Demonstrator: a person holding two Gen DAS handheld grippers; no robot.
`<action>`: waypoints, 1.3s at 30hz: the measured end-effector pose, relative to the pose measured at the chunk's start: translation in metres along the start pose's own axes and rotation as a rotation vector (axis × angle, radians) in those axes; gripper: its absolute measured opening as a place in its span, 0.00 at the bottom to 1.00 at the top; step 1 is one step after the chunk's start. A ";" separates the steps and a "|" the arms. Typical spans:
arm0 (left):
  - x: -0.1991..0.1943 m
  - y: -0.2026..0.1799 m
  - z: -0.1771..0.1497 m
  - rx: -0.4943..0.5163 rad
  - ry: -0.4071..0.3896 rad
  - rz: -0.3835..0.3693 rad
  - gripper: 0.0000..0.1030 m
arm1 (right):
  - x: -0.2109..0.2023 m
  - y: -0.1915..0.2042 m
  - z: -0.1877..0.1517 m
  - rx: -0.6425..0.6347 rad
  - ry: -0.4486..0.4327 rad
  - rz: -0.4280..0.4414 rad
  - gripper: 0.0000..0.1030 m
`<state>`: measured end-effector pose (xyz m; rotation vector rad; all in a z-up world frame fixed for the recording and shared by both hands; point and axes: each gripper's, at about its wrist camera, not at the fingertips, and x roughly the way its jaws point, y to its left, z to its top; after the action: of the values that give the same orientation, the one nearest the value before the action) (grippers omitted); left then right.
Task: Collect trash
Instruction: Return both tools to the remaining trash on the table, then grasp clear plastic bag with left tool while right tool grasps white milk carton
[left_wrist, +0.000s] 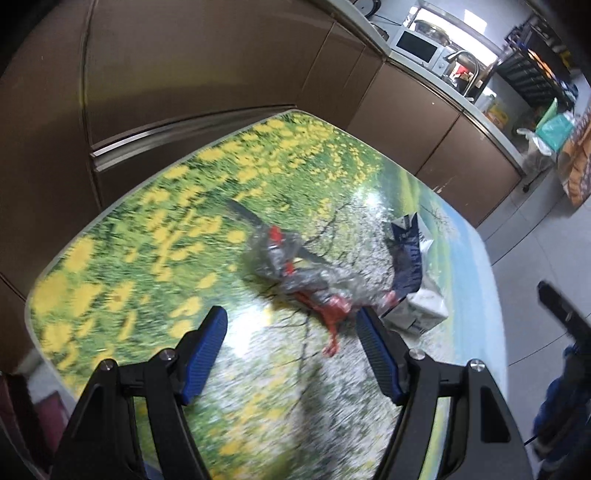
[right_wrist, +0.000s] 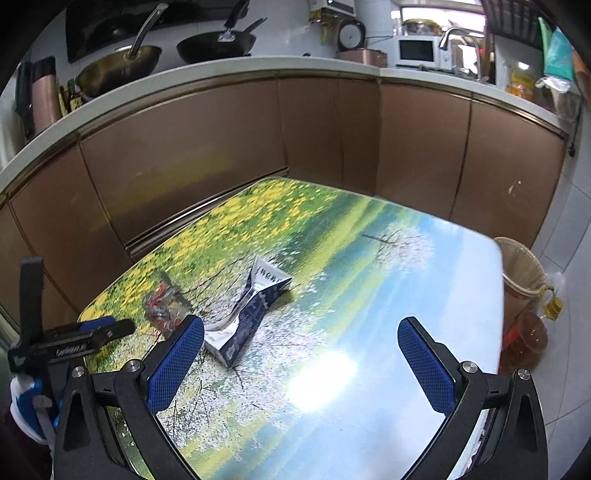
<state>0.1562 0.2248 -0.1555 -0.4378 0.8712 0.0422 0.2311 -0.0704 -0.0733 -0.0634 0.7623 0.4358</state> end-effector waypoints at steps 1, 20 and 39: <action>0.003 0.000 0.002 -0.009 0.007 -0.004 0.69 | 0.003 0.002 0.000 -0.004 0.007 0.005 1.00; 0.049 -0.005 0.024 -0.025 0.045 -0.005 0.20 | 0.107 0.035 0.013 0.021 0.187 0.162 0.82; 0.025 -0.027 0.011 0.149 -0.052 0.081 0.07 | 0.142 0.040 0.001 0.078 0.292 0.193 0.27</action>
<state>0.1857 0.2013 -0.1588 -0.2609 0.8348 0.0623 0.3067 0.0174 -0.1654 0.0212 1.0776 0.5876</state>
